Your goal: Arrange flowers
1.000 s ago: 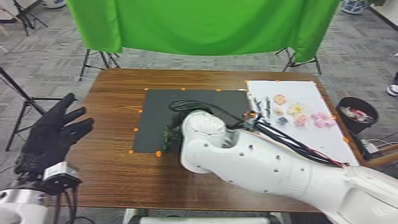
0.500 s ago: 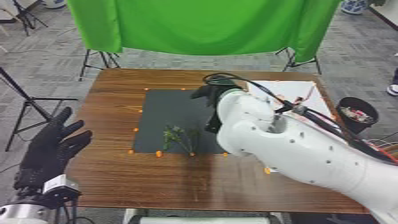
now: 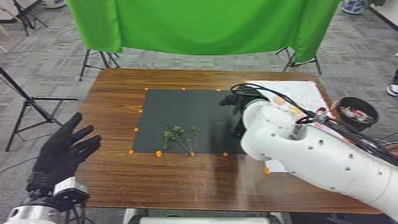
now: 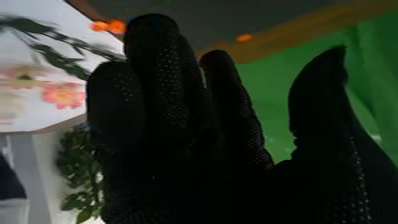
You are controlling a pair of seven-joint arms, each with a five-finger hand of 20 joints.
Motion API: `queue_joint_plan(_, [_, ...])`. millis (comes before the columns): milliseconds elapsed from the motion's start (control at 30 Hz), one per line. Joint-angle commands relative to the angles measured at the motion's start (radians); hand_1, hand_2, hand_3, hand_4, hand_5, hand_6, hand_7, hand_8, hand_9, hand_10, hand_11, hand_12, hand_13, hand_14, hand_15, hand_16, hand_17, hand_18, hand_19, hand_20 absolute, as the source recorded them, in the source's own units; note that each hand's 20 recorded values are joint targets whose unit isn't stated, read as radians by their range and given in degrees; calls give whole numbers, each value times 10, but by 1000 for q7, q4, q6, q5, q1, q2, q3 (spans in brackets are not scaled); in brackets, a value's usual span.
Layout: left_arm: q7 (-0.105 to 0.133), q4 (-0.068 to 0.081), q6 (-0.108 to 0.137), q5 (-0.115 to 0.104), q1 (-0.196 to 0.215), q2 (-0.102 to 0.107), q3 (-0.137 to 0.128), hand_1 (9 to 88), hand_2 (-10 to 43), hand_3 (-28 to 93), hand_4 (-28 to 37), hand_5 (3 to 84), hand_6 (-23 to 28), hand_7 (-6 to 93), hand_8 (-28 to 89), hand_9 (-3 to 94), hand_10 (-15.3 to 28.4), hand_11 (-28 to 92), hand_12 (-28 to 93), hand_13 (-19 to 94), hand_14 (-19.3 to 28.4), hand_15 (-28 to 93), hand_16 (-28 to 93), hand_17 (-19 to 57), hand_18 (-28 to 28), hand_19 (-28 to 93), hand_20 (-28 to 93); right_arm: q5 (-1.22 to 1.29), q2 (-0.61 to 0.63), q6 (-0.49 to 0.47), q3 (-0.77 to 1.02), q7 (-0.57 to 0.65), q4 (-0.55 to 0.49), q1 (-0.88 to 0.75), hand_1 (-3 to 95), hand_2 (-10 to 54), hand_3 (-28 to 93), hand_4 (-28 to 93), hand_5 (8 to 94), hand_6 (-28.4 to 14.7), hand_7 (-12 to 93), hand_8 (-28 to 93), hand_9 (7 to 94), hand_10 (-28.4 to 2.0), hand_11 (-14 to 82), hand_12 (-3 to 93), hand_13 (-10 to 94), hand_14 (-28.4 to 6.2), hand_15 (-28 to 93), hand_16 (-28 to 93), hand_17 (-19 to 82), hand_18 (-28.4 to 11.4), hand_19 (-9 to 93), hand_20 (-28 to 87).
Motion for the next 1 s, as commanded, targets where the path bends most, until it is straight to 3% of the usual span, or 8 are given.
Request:
queue_joint_plan(33, [52,4,6,-28,13,41,13,308,67,634,-190,298,64,74,-72,255,181,221,114,199,279,557,-121,-59,284,578,-72,-1,72,5,-2,18,25,35,239,95,752,-196,542,-112,116,-79,630,-240,189,155,694,-175,576,99,515,-167,932,-12])
queue_joint_plan(200, [73,5,3,-32,22,42,8,308,66,634,-189,297,64,74,-72,254,181,221,115,199,278,558,-121,-59,284,577,-71,33,118,-3,20,15,58,40,245,87,753,-197,529,-117,114,-78,620,-237,190,154,690,-173,578,97,514,-166,932,-11])
queue_joint_plan(367, [124,8,21,-61,30,78,14,307,64,635,-189,296,63,74,-72,254,179,220,115,199,278,557,-120,-60,284,576,-69,66,146,0,21,19,95,56,249,78,757,-200,509,-119,116,-76,608,-233,193,154,683,-171,580,94,511,-164,932,-11])
queue_joint_plan(533, [116,12,13,-56,10,80,23,306,64,634,-192,295,62,74,-72,251,178,219,116,197,277,553,-119,-60,284,575,-68,67,153,-19,10,24,130,69,247,75,758,-203,502,-119,114,-76,604,-233,192,152,682,-171,580,92,509,-165,932,-10])
queue_joint_plan(567, [137,12,24,-75,17,100,26,305,63,635,-192,295,62,74,-72,251,178,219,117,197,276,552,-119,-60,284,574,-68,69,146,-25,9,23,140,72,246,74,759,-203,501,-119,115,-75,604,-233,192,151,682,-170,580,91,508,-165,932,-10])
queue_joint_plan(667, [147,14,28,-88,20,112,25,305,63,635,-193,294,62,75,-72,251,178,219,117,197,276,552,-118,-60,284,573,-67,75,130,-34,-3,18,160,75,248,72,759,-205,501,-118,117,-75,605,-232,192,152,682,-170,580,91,508,-165,932,-12])
queue_joint_plan(933, [129,17,19,-73,2,98,29,306,64,634,-193,294,62,75,-73,251,177,219,118,196,276,552,-117,-60,284,572,-63,68,90,-46,-4,21,171,57,253,69,757,-206,522,-110,128,-77,632,-222,204,153,701,-166,579,92,513,-163,932,-13])
queue_joint_plan(1000, [134,17,23,-81,-1,108,34,306,64,633,-193,294,62,75,-73,251,177,219,118,196,276,552,-117,-60,284,571,-62,59,91,-42,-15,24,170,58,255,68,756,-207,527,-108,131,-78,635,-221,205,153,704,-165,580,94,514,-162,932,-14])
